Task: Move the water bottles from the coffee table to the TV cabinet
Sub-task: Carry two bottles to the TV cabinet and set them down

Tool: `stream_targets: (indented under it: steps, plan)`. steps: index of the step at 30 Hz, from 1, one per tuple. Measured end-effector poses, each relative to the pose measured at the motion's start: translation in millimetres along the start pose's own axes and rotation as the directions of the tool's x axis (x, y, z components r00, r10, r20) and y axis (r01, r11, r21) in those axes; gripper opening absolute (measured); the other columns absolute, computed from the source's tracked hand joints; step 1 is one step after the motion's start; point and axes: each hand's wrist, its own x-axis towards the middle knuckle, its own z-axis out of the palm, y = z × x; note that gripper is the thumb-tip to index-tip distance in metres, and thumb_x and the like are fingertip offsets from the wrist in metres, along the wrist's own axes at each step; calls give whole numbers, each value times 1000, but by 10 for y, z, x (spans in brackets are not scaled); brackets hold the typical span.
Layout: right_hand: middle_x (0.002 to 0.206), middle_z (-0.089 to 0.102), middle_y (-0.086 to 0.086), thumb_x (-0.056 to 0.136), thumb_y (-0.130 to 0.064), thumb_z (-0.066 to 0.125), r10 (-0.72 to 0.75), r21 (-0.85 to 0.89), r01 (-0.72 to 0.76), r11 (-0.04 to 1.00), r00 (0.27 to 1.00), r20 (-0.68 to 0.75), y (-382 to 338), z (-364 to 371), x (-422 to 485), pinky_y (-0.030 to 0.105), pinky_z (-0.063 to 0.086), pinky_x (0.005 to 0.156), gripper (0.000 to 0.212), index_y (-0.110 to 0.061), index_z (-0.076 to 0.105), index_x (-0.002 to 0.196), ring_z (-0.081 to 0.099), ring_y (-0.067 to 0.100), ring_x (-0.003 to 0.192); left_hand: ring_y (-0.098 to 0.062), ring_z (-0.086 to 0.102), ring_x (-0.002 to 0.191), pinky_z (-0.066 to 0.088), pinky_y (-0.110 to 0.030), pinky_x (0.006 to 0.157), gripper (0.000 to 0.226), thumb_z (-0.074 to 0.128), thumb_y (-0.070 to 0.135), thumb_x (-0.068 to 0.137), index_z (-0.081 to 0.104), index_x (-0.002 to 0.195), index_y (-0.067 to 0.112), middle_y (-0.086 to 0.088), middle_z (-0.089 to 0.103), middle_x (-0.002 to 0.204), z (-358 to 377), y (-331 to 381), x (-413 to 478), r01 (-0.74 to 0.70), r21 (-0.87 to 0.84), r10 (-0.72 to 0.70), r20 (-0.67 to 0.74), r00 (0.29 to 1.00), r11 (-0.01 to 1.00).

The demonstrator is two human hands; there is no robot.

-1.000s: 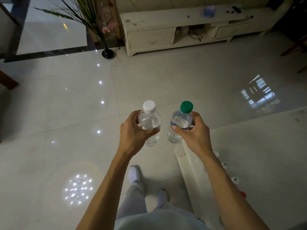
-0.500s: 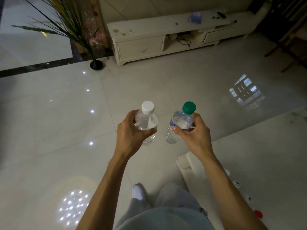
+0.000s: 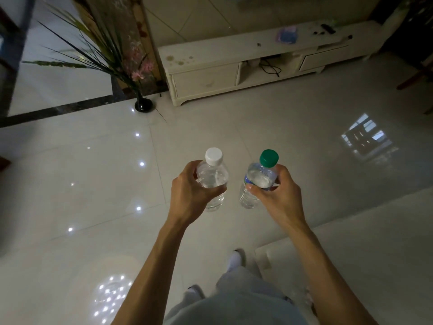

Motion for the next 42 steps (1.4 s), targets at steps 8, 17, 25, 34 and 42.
stream_targets:
  steps: [8, 17, 25, 34, 42]
  plan:
    - [102, 64, -15, 69, -36, 85, -26, 13, 26, 1000, 1000, 13, 12, -323, 787, 14, 47, 70, 60, -29, 53, 119, 65, 10, 91, -9, 63, 98, 54, -30, 84, 67, 87, 38, 59, 57, 118, 25, 11, 66, 107, 322, 382, 558, -6, 11, 7, -46, 999, 1000]
    - [100, 63, -16, 68, -38, 85, 0, -10, -1, 1000, 999, -39, 0, -338, 1556, 18, 48, 72, 58, -31, 53, 116, 66, 11, 90, -13, 62, 99, 53, -32, 86, 70, 86, 39, 61, 55, 121, 23, 8, 66, 110, 578, 513, 1338, -19, 50, 19, 11, 1000, 999]
    - [105, 66, -10, 68, -39, 85, 41, -41, -48, 998, 986, -159, -220, -177, 2361, 23, 52, 79, 63, -23, 54, 120, 67, 14, 91, -18, 63, 101, 54, -39, 87, 69, 84, 43, 61, 55, 121, 22, 4, 67, 112, 676, 660, 2458, -115, 67, 106, 127, 986, 991]
    - [102, 69, -5, 68, -35, 85, 81, -15, -92, 996, 930, -359, -455, -217, 3030, 15, 51, 75, 60, -16, 57, 118, 66, 11, 87, -20, 61, 102, 48, -28, 82, 72, 86, 34, 62, 54, 124, 17, -1, 66, 116, 856, 1104, 3494, -274, 64, 243, 301, 922, 960]
    - [96, 69, -10, 66, -39, 86, 149, 19, -159, 987, 876, -458, -339, -416, 3503, 12, 48, 71, 60, -20, 58, 116, 66, 7, 84, -18, 62, 102, 49, -28, 85, 72, 87, 34, 61, 55, 123, 17, 0, 67, 115, 1296, 1391, 3980, -351, 44, 305, 401, 864, 935]
